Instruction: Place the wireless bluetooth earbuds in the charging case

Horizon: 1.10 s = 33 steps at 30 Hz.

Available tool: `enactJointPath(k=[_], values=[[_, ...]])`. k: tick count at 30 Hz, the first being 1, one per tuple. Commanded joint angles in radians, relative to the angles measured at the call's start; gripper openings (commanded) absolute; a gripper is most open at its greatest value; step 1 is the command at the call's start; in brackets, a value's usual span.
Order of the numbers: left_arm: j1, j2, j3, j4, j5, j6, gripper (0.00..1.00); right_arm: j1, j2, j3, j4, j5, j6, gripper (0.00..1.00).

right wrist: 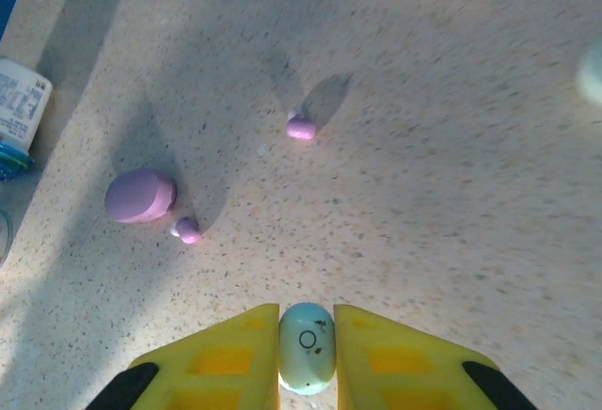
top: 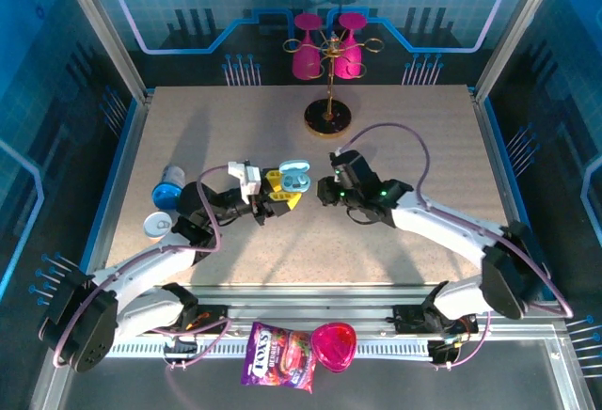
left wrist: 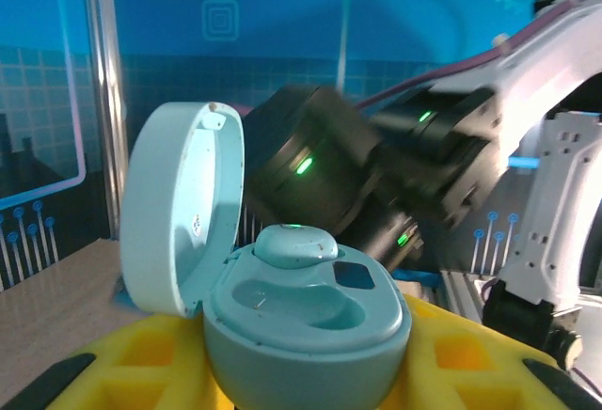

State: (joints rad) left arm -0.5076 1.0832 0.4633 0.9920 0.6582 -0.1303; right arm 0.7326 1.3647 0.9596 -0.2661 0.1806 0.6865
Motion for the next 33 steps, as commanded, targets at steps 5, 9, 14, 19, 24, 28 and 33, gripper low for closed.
enactJointPath(k=[5, 9, 14, 19, 24, 28, 33], values=[[-0.002, 0.062, -0.021, 0.036, -0.125, 0.111, 0.30, 0.037, -0.182, 0.076, -0.213, 0.193, -0.089, 0.18], [-0.002, 0.113, -0.025, 0.085, -0.170, 0.134, 0.30, 0.097, -0.220, 0.146, -0.239, 0.237, -0.125, 0.18], [-0.002, 0.143, -0.016, 0.056, -0.176, 0.192, 0.30, 0.169, -0.191, 0.245, -0.230, 0.253, -0.179, 0.18], [-0.001, 0.132, -0.006, -0.011, -0.196, 0.241, 0.30, 0.231, -0.118, 0.335, -0.189, 0.245, -0.224, 0.18], [-0.001, 0.134, -0.015, -0.010, -0.195, 0.232, 0.30, 0.247, -0.052, 0.386, -0.149, 0.202, -0.233, 0.18], [-0.003, 0.138, -0.020, 0.015, -0.198, 0.208, 0.30, 0.251, -0.015, 0.402, -0.132, 0.176, -0.231, 0.18], [-0.002, 0.142, -0.022, 0.030, -0.199, 0.189, 0.29, 0.251, 0.010, 0.402, -0.128, 0.152, -0.220, 0.18]])
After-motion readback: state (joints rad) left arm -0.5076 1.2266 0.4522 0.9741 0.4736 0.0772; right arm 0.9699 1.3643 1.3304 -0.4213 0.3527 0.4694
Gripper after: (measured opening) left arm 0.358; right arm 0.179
